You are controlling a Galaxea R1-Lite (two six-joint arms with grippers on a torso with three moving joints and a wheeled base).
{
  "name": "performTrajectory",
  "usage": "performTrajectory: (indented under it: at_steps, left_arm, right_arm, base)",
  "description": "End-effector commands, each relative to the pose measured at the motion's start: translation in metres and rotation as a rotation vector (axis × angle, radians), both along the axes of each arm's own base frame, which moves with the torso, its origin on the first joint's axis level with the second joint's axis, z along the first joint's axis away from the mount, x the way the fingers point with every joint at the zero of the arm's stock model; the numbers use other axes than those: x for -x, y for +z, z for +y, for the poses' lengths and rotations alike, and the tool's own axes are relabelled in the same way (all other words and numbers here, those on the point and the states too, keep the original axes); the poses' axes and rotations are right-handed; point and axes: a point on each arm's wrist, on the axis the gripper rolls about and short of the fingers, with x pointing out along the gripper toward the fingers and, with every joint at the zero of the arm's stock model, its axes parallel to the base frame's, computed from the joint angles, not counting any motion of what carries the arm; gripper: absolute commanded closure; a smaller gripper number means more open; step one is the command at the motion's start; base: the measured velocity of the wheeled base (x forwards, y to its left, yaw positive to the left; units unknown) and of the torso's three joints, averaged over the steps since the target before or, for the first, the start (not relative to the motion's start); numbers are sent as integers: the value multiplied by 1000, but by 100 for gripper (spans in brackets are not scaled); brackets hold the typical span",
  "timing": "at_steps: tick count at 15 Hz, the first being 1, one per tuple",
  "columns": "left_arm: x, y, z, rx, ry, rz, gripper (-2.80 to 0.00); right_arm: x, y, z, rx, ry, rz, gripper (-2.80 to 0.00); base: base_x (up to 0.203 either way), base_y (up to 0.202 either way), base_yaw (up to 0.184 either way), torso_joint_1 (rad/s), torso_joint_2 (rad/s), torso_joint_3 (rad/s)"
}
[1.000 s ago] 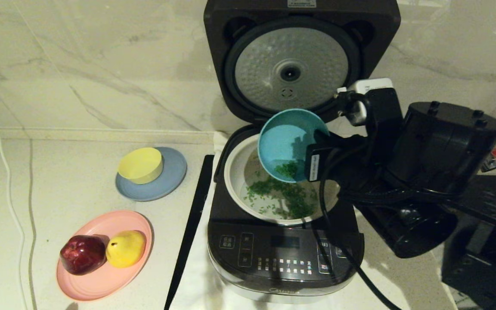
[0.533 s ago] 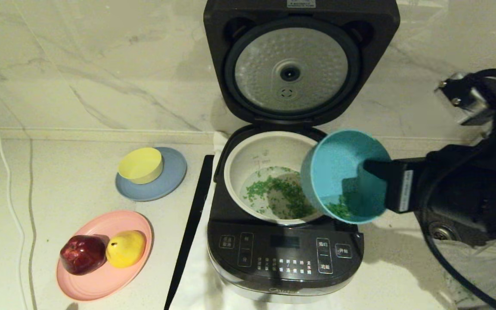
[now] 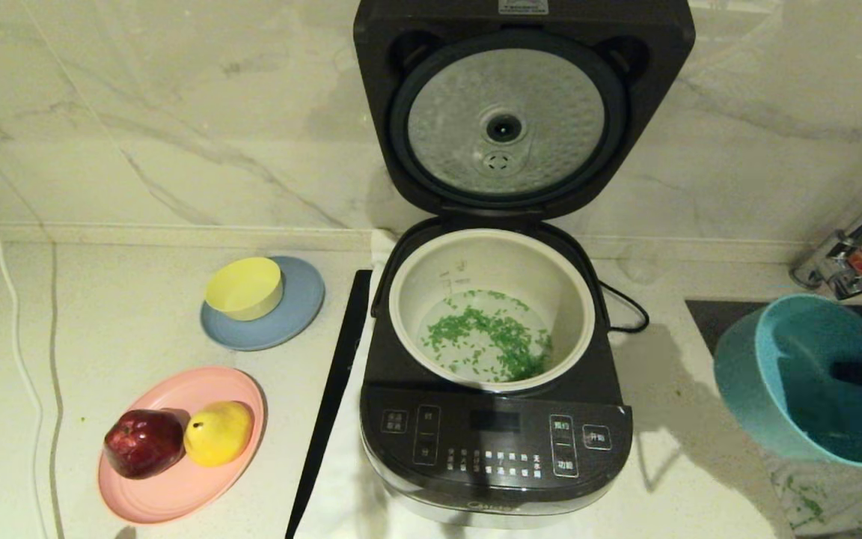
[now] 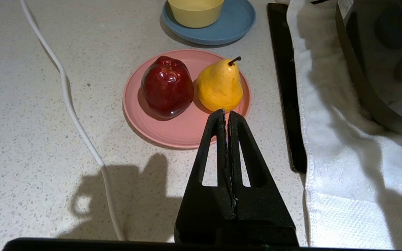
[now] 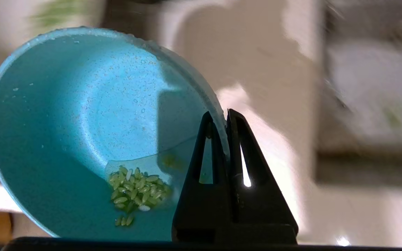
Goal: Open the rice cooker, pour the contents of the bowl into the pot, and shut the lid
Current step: Fill a bowl with water from the tap
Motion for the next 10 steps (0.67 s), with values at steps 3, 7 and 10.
performTrajectory:
  at_steps: [3,7,10]
  left_arm:
    - [0,-1,0,1,0,3,0]
    - [0,-1,0,0,0,3,0]
    - [0,-1,0,1,0,2,0]
  right_arm:
    - [-7,-23,-47,-34,-301,124,0]
    - [-38,-62,-101,-103,-553,260,0]
    - [-56,-98,-156,-189,-707,340,0]
  base:
    - [0,0,0,0,0,0]
    - [0,0,0,0,0,0]
    - [0,0,0,0,0,0]
